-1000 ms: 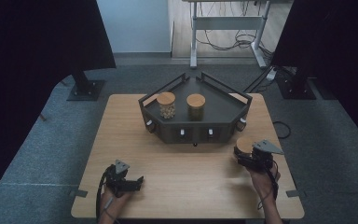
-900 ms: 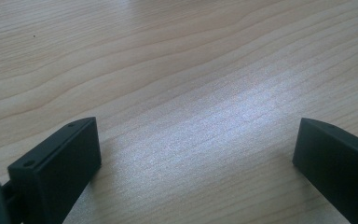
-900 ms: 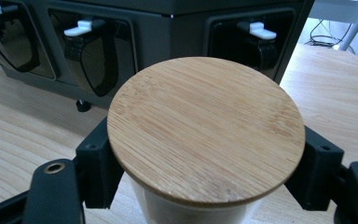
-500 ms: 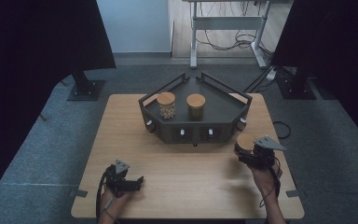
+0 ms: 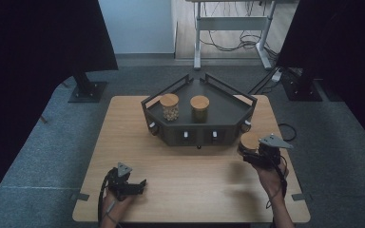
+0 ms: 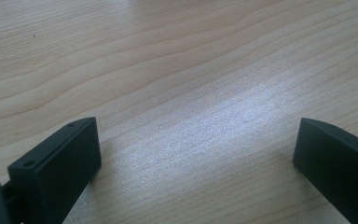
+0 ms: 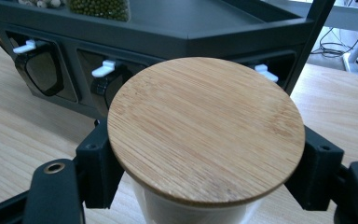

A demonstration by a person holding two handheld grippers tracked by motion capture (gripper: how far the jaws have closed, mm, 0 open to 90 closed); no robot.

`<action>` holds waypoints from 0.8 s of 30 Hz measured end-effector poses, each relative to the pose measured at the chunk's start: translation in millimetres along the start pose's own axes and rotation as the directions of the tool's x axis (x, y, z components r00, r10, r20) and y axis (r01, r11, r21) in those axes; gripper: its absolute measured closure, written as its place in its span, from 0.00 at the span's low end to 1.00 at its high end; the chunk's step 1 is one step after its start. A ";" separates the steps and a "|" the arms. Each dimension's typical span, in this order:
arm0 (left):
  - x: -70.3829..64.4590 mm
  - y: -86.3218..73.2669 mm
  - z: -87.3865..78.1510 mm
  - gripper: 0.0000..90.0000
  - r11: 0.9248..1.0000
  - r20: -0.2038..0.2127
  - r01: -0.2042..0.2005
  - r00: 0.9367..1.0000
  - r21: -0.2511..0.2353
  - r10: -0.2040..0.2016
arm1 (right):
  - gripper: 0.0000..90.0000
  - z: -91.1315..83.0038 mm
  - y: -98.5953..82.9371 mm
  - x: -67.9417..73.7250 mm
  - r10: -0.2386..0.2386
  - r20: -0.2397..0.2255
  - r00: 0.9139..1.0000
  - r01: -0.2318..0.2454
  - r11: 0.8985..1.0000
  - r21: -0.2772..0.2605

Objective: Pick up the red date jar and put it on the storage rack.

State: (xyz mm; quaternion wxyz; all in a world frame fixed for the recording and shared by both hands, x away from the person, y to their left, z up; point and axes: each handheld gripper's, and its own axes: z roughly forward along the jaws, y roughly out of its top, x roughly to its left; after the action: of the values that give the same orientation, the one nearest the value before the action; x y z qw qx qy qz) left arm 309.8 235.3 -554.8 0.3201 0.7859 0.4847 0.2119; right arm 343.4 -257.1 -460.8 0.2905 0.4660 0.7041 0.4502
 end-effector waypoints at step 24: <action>-0.2 0.0 0.2 0.01 1.000 0.000 0.003 1.000 -0.002 -0.003 | 0.28 -0.4 32.5 6.8 -0.022 -0.021 1.000 0.022 1.000 -0.010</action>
State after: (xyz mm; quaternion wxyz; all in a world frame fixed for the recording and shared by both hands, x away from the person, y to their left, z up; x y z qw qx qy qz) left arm 309.8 235.1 -555.0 0.3214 0.7847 0.4858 0.2120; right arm 353.2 -245.7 -431.2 0.2902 0.4520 0.7100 0.4554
